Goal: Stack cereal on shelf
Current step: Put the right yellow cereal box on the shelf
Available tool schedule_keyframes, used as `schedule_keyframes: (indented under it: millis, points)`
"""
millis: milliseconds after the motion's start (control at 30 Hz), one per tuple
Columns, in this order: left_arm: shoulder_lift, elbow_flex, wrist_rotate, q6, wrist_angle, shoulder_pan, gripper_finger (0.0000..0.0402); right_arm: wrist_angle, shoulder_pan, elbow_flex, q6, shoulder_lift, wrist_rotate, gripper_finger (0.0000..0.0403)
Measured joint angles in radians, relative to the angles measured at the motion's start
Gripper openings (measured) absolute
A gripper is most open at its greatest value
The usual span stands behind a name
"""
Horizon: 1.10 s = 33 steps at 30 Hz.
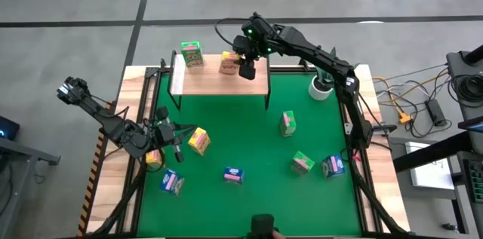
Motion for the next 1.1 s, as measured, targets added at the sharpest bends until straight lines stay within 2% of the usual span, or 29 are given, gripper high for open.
schedule_keyframes:
  millis: [267,500,867,1000,1100]
  points:
    - [0.000,0.000,-0.002,0.007,0.006,0.000,0.0000,0.016,0.000,0.000,0.011,0.001,0.000,0.0221]
    - [0.000,0.000,-0.008,0.008,0.006,0.000,0.0000,0.027,0.000,0.000,0.016,-0.005,0.007,0.0243]
    - [0.000,0.000,-0.008,0.030,0.007,0.000,0.0000,0.003,0.037,0.002,0.123,-0.141,0.007,0.0223]
    - [0.000,0.000,-0.008,0.053,0.021,0.000,0.0000,-0.064,0.060,0.003,0.148,-0.180,0.003,0.0208]
    - [0.000,0.000,-0.008,0.068,0.035,0.000,0.0000,-0.177,0.069,0.001,0.149,-0.181,0.002,0.0187]
